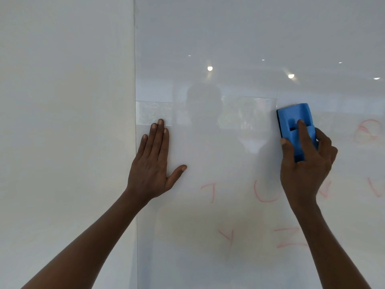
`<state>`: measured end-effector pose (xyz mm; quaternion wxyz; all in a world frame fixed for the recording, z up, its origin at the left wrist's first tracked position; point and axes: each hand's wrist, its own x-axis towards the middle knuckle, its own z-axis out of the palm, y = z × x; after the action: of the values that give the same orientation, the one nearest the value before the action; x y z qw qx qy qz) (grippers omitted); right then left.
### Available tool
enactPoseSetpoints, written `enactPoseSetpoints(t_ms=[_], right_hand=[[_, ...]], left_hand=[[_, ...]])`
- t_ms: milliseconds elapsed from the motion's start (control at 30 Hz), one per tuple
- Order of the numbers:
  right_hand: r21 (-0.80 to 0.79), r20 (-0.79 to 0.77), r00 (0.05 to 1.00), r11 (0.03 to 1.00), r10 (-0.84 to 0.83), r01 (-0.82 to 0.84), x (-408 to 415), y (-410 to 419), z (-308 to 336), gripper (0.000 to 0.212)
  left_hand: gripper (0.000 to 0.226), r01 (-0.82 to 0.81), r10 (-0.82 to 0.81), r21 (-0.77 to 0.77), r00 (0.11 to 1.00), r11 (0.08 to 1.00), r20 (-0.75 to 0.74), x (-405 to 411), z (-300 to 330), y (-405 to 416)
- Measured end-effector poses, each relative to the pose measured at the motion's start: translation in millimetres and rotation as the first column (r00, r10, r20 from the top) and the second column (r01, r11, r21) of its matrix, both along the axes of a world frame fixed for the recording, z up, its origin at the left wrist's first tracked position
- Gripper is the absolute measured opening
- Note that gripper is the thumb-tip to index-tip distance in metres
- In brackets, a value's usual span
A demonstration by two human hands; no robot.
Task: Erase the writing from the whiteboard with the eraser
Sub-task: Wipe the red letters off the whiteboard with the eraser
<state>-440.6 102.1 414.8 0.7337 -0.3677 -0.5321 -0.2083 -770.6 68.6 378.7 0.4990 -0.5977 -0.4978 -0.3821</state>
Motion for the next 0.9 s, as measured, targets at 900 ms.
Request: enactPoseSetpoints(t_ms=[900], right_hand=[[0.010, 0.735, 0.676, 0.996, 0.056, -0.094, -86, -22, -163, 0.037]], left_hand=[[0.081, 0.016, -0.015, -0.026, 0.999, 1.000, 0.032, 2, -2, -2]])
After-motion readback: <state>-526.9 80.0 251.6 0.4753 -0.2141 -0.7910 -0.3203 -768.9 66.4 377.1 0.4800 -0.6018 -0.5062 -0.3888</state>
